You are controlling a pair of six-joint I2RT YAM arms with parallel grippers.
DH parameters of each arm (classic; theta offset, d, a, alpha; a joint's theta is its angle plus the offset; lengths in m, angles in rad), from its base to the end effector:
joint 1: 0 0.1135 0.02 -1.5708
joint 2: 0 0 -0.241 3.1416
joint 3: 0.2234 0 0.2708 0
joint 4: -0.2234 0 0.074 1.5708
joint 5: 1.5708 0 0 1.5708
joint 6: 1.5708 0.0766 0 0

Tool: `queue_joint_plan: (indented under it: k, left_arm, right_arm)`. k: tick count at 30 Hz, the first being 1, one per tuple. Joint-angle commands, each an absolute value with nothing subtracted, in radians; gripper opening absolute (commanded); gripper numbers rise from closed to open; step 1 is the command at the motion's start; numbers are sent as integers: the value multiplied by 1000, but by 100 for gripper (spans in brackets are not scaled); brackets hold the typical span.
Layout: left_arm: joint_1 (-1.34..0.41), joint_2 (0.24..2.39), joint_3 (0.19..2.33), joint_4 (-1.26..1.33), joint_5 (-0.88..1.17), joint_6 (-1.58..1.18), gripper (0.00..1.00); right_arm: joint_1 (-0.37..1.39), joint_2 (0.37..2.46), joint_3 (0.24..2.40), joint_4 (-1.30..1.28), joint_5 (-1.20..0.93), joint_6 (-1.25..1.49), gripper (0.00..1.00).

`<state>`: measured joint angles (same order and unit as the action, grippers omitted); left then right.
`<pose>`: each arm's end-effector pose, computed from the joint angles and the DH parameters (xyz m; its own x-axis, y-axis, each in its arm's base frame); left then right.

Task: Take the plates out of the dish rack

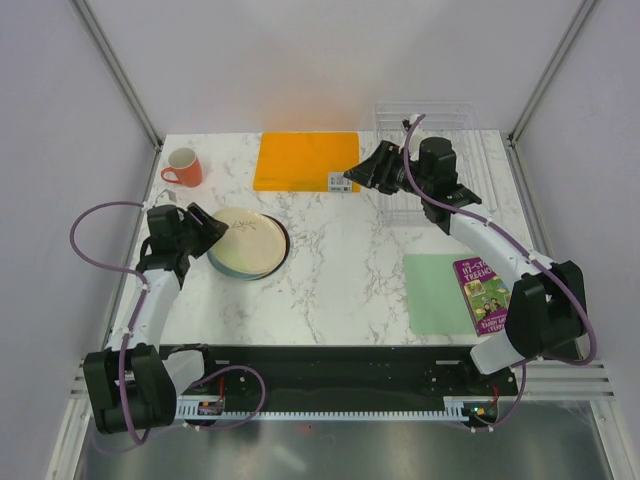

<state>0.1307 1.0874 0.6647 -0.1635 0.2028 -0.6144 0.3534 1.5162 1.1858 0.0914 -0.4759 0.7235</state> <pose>0.2970 0.0235 0.1908 -0.4705 -0.6313 -0.6165 -0.2845 0.7699 -0.5713 0.3764 0.1763 0.2916 -0.6466 0.3887 -0.6564 -0.3965 0.5638 0.7245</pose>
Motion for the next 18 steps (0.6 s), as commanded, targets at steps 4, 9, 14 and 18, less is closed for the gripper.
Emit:
queue_joint_plan:
  k: [4, 9, 14, 18]
  left_arm:
    - [137, 1078, 657, -173, 155, -580, 75]
    - [137, 1084, 664, -178, 137, -569, 80]
    - [137, 1117, 675, -178, 126, -574, 80]
    - [137, 1157, 690, -175, 115, -569, 80]
  right_arm:
    - [350, 1523, 1196, 98, -480, 701, 65]
    - [348, 1520, 1195, 94, -482, 700, 65]
    - [348, 1517, 1193, 87, -483, 692, 65]
    - [348, 1516, 1192, 83, -494, 690, 65]
